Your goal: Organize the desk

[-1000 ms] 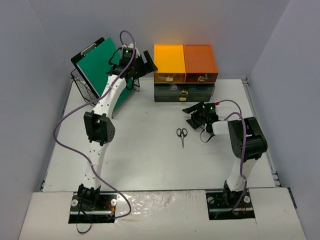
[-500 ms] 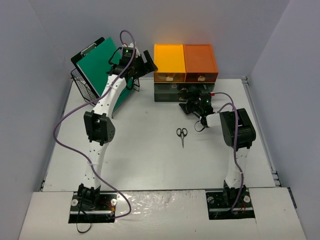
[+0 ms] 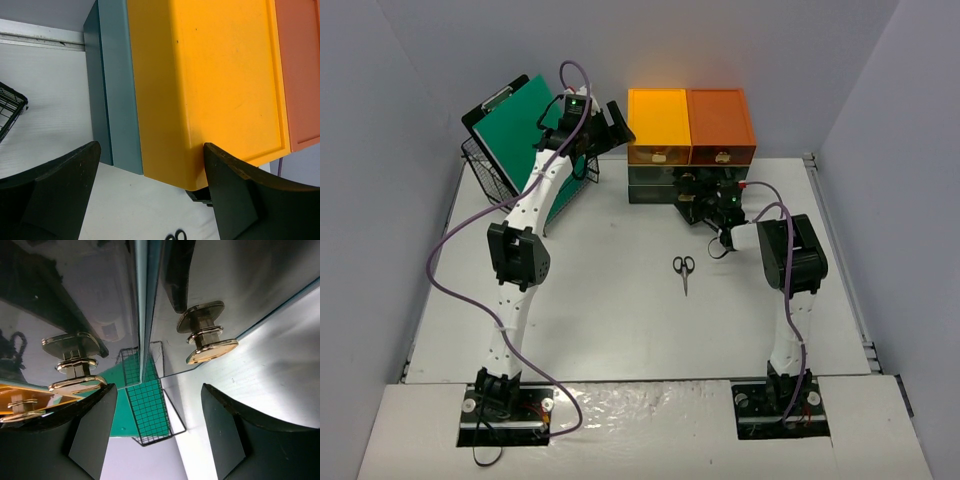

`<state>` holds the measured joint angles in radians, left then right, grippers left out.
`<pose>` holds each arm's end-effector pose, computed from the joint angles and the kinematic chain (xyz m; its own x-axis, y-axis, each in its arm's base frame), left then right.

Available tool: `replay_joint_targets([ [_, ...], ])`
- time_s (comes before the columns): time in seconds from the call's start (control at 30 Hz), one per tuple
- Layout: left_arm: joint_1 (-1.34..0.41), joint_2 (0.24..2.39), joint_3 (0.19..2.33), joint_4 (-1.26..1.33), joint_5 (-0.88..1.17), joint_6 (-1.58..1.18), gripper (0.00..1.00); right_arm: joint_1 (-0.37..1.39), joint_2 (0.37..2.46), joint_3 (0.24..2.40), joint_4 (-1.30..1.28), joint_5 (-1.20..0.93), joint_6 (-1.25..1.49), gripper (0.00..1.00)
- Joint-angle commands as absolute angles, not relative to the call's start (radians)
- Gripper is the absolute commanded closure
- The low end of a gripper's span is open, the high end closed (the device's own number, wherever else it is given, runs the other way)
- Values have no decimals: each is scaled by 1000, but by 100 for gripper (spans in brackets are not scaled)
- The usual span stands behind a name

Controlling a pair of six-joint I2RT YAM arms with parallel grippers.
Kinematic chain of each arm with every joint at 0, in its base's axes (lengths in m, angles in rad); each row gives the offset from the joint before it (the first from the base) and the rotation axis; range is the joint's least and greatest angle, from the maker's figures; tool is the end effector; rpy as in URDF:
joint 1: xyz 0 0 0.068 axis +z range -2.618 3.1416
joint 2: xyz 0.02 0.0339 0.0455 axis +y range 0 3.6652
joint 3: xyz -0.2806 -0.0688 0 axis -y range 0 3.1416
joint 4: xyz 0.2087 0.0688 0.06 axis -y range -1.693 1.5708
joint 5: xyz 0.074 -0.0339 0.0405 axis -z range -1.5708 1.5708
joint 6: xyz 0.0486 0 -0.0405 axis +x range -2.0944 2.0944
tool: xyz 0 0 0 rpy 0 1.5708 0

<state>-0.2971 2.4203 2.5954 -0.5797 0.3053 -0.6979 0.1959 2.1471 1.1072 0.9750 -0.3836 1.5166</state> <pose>0.5086 -0.1710 0.3469 -0.6376 -0.4458 -0.6283 0.1745 0.7108 -0.6814 0.4370 0.1053 0.1915 -0.5495 0.8350 -0.0298 0.0339 0.0579 0.9977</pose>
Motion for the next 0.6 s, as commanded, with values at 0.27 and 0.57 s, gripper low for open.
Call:
replay_joint_targets([
  [0.27,-241,2391,2580,-664,217,-639,21,178,2074,983,1166,-358,1565,39],
  [0.57,-241,2387,2579,-666,215,-636,21,179,2154,1021,1248,-331,1608,47],
])
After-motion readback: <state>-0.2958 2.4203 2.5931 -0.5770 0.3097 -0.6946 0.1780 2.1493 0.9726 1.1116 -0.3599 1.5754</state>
